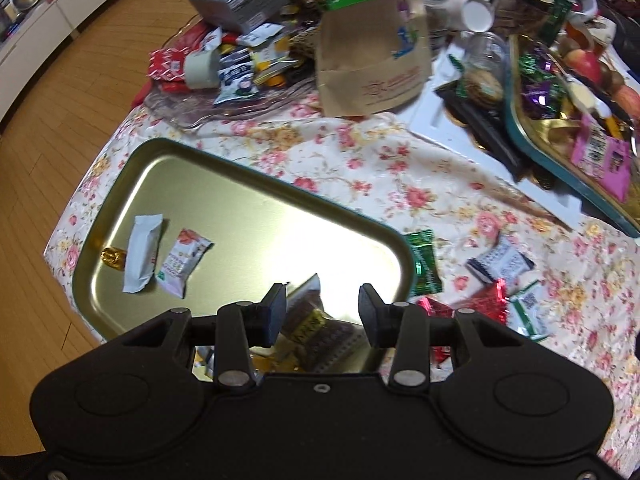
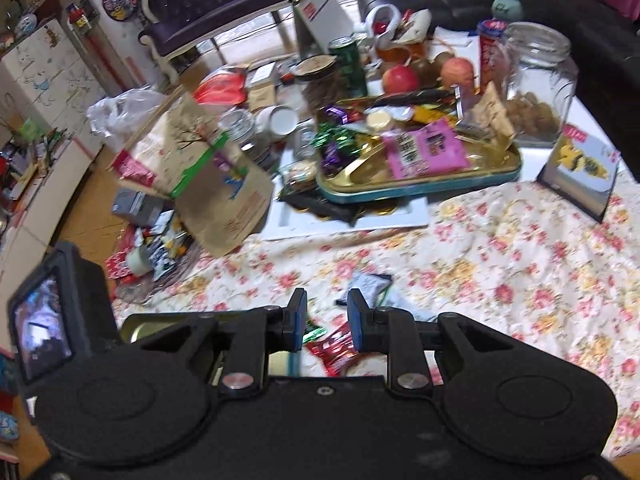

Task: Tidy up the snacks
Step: 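Withdraw both grippers from the tin tray toward the remaining loose snacks, then grasp the white-green snack packet with the right gripper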

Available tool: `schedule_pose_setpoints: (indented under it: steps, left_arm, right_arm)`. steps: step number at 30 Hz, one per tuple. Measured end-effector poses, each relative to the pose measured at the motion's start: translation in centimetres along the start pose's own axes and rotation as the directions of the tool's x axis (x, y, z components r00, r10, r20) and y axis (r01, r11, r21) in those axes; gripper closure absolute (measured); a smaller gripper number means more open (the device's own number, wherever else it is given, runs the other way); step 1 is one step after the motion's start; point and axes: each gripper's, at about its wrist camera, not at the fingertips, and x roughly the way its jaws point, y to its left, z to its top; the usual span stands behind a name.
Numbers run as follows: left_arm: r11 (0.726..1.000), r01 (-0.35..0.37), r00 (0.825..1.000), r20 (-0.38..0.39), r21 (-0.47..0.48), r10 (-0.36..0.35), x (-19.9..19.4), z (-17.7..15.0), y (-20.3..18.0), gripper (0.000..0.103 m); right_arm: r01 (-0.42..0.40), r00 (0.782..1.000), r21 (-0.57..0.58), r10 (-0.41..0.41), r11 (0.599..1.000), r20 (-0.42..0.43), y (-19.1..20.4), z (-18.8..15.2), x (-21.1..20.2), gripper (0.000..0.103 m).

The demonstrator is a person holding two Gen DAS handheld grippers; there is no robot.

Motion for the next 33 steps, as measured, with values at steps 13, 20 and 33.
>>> schedule_pose_setpoints:
  steps: [13, 20, 33]
  left_arm:
    - [0.991, 0.057, 0.998, 0.02, 0.118, -0.059, -1.6, -1.2, -4.9, 0.054]
    - [0.977, 0.087, 0.994, 0.048, 0.193, -0.098, -2.4, -1.5, -6.8, 0.054]
    - [0.954, 0.098, 0.977, 0.157, 0.285, -0.147, -5.0, 1.2, -7.5, 0.054]
  right_arm:
    - [0.054, 0.998, 0.059, -0.054, 0.997, 0.008, -3.1, 1.0, -0.2, 0.078]
    - [0.079, 0.997, 0.098, -0.076, 0.992, -0.035, -4.9, 1.2, 0.9, 0.078]
    - [0.091, 0.989, 0.199, -0.066, 0.976, -0.13, -7.8, 0.0, 4.5, 0.078]
